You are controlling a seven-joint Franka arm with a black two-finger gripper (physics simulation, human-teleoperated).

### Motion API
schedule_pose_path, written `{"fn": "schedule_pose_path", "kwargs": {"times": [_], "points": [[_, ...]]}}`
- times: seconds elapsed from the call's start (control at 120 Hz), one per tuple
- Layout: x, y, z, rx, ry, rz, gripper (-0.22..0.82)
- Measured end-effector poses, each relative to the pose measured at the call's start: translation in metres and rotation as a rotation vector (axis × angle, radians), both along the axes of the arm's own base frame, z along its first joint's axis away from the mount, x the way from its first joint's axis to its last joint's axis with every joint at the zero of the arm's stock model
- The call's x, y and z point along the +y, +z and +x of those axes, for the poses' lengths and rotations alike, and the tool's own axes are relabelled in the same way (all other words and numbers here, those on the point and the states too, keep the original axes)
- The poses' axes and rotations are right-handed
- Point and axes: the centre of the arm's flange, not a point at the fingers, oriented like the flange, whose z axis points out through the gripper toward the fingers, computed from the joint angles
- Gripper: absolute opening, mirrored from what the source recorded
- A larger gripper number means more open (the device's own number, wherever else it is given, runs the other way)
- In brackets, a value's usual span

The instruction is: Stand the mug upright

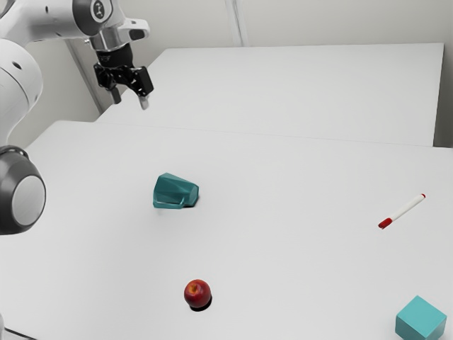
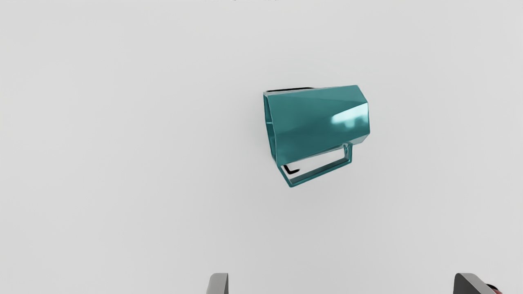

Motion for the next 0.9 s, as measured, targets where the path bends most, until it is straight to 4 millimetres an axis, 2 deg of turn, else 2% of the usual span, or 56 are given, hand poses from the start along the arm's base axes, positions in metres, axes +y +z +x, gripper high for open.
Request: {"fn": "schedule_pose_path", "kwargs": {"times": [0.2,0.308,0.367,0.433,0.592,0.75,0.9], "points": [[0.0,0.002,-0.004,-0.002,-0.004,-0.009,0.6],[-0.003,-0.035,-0.006,0.04,-0.006,-0.048,0.6],[0.002,-0.06,-0.012,0.066,0.006,-0.074,0.6],[0.017,-0.082,-0.02,0.086,0.032,-0.099,0.6],[0.073,-0.114,-0.037,0.079,0.133,-0.202,0.6],[0.111,-0.145,-0.032,0.04,0.192,-0.311,0.6],[0.128,-0.18,-0.017,-0.009,0.216,-0.393,0.6]]}}
